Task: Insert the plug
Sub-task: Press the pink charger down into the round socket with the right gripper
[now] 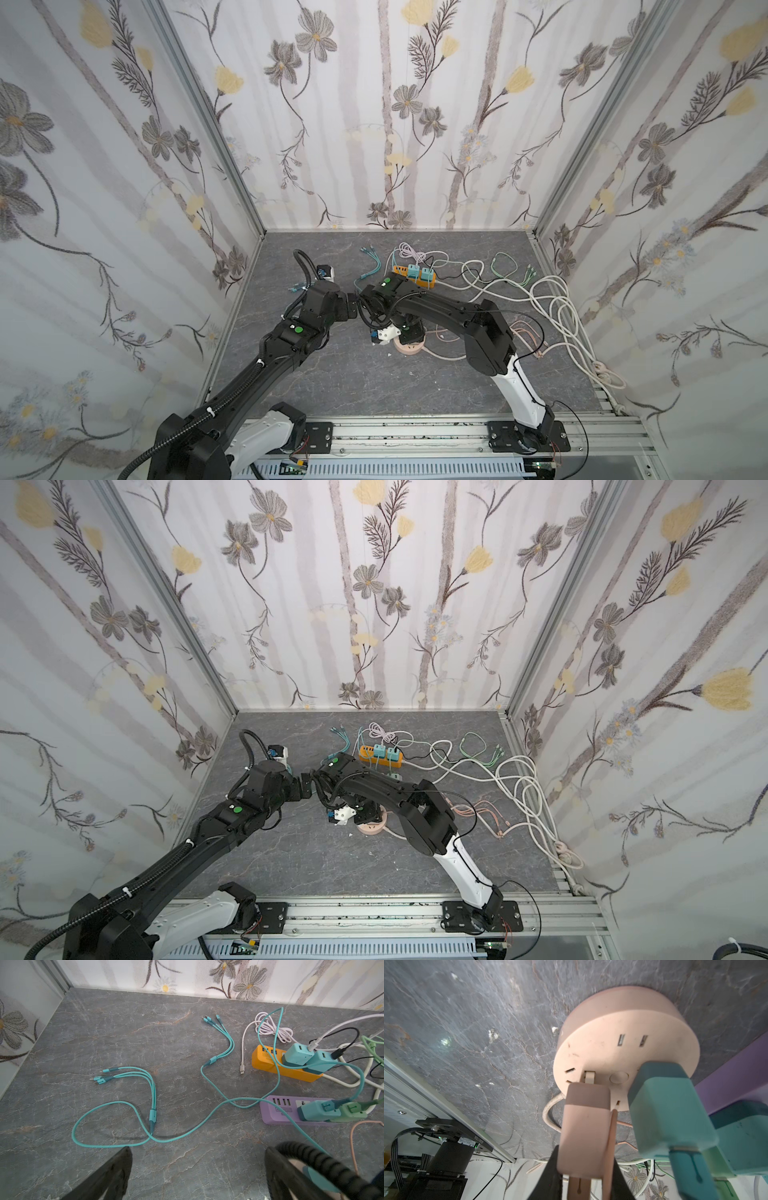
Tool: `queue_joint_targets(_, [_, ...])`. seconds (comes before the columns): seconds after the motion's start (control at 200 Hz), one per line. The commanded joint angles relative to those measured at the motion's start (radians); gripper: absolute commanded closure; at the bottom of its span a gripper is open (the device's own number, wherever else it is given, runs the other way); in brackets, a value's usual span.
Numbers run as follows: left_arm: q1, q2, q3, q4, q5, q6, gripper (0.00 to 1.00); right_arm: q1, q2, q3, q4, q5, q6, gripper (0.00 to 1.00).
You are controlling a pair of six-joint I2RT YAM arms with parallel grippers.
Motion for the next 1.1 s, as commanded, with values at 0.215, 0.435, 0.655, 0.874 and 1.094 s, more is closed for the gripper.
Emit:
queue_joint_targets(0.215, [0.016, 0.088, -0.026, 0.067, 0.169, -0.058, 0.02, 0.046, -0.025, 0.055, 0.21, -0.176, 0.072, 0.79])
queue_joint_targets(0.435, [0.023, 0.09, -0.063, 0.083, 0.177, -0.081, 0.01, 0.046, -0.041, 0.065, 0.235, -0.161, 0.083, 0.68])
queue_joint_targets(0.655, [0.033, 0.085, -0.065, 0.076, 0.156, -0.092, 0.01, 0.045, -0.046, 0.058, 0.238, -0.17, 0.079, 0.65])
queue_joint_targets(0.874, [0.147, 0.015, -0.073, -0.01, 0.109, -0.217, 0.0, 0.038, -0.095, -0.048, 0.322, -0.212, 0.068, 0.67])
queue_joint_targets(1.094, [0.238, -0.081, -0.088, -0.084, 0.022, -0.329, 0.0, 0.039, -0.116, -0.153, 0.379, -0.215, 0.043, 0.83])
